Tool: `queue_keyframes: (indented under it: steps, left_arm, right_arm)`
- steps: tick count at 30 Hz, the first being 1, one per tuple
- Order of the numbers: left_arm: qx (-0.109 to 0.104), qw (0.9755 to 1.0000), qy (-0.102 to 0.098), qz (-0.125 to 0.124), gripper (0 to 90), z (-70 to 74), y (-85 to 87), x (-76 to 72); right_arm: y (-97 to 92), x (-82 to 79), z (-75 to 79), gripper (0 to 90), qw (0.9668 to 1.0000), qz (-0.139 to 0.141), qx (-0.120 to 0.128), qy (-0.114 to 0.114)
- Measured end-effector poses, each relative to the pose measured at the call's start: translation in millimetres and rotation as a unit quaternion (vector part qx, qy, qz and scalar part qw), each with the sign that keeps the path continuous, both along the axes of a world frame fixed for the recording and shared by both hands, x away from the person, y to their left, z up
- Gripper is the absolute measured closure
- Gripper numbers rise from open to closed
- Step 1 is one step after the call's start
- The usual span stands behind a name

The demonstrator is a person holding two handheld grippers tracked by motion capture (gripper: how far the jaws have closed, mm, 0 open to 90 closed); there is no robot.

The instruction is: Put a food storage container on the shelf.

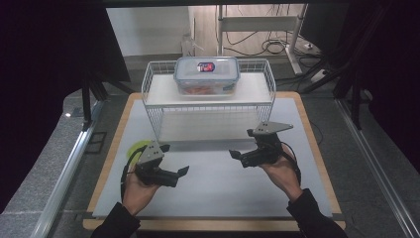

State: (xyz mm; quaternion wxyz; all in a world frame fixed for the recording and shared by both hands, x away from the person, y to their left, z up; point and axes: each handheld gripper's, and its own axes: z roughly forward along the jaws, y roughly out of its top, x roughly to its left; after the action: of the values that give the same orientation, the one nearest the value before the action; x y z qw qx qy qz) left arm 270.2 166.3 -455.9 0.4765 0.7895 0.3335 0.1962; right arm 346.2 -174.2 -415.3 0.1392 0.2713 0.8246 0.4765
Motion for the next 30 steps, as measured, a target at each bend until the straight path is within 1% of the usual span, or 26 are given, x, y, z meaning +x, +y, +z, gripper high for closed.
queue_keyframes:
  steps: [1,2,4,5,7,8,9,10,11,15,22,25,26,28,30]
  left_arm:
    - [0.000,1.0000,0.000,0.000,2.1,0.0,0.0,0.0]
    - [-0.001,1.0000,-0.002,-0.001,1.9,-6.1,0.7,-5.2]
    - [-0.001,1.0000,-0.002,-0.001,1.3,-8.7,0.9,-7.1]
    - [0.002,1.0000,-0.002,0.000,1.3,-13.2,1.4,-10.2]
    - [0.008,1.0000,-0.001,0.003,1.2,-20.3,2.5,-14.3]
    - [0.010,0.9999,0.000,0.005,1.0,-23.5,3.1,-16.2]
    - [0.014,0.9999,0.001,0.007,1.0,-28.5,4.6,-19.3]
    - [0.014,0.9999,0.001,0.007,1.0,-28.5,4.6,-19.3]
    - [0.016,0.9998,0.002,0.009,1.0,-30.3,5.4,-20.9]
    - [0.015,0.9998,0.002,0.015,1.0,-36.4,9.0,-27.0]
    - [0.024,0.9996,0.001,0.017,1.2,-43.6,10.0,-33.7]
    - [0.031,0.9993,0.012,0.013,1.2,-50.6,8.6,-39.0]
    - [0.031,0.9993,0.012,0.013,1.2,-50.6,8.6,-39.0]
    - [0.042,0.9988,0.024,0.009,1.2,-55.9,7.1,-42.4]
    - [0.044,0.9986,0.028,0.008,1.2,-57.5,6.6,-43.1]
  right_arm:
    - [0.0,0.0,0.0,1.7,1.0000,0.000,0.000,0.000]
    - [-1.9,-4.4,-5.2,1.5,1.0000,0.001,0.004,0.006]
    - [-2.6,-6.0,-7.5,1.4,1.0000,0.001,0.005,0.008]
    - [-3.3,-7.8,-10.0,1.4,0.9999,0.001,0.007,0.011]
    - [-5.2,-13.3,-18.8,1.4,0.9998,0.002,0.011,0.016]
    - [-6.4,-17.8,-26.9,1.4,0.9997,0.006,0.010,0.023]
    - [-6.9,-20.1,-30.5,1.5,0.9996,0.007,0.008,0.025]
    - [-6.9,-20.1,-30.5,1.5,0.9996,0.007,0.008,0.025]
    - [-8.2,-24.8,-36.9,1.6,0.9996,0.009,0.004,0.026]
    - [-12.0,-33.4,-46.5,1.7,0.9996,0.009,-0.001,0.026]
    - [-17.2,-44.1,-55.4,1.7,0.9996,0.005,-0.010,0.024]
    - [-20.9,-50.4,-60.3,1.7,0.9996,0.004,-0.016,0.025]
    - [-21.3,-51.7,-61.9,1.7,0.9995,0.004,-0.016,0.026]
    - [-22.5,-54.4,-65.0,1.7,0.9993,0.004,-0.020,0.030]
    - [-22.8,-55.7,-66.9,1.7,0.9992,0.004,-0.021,0.032]
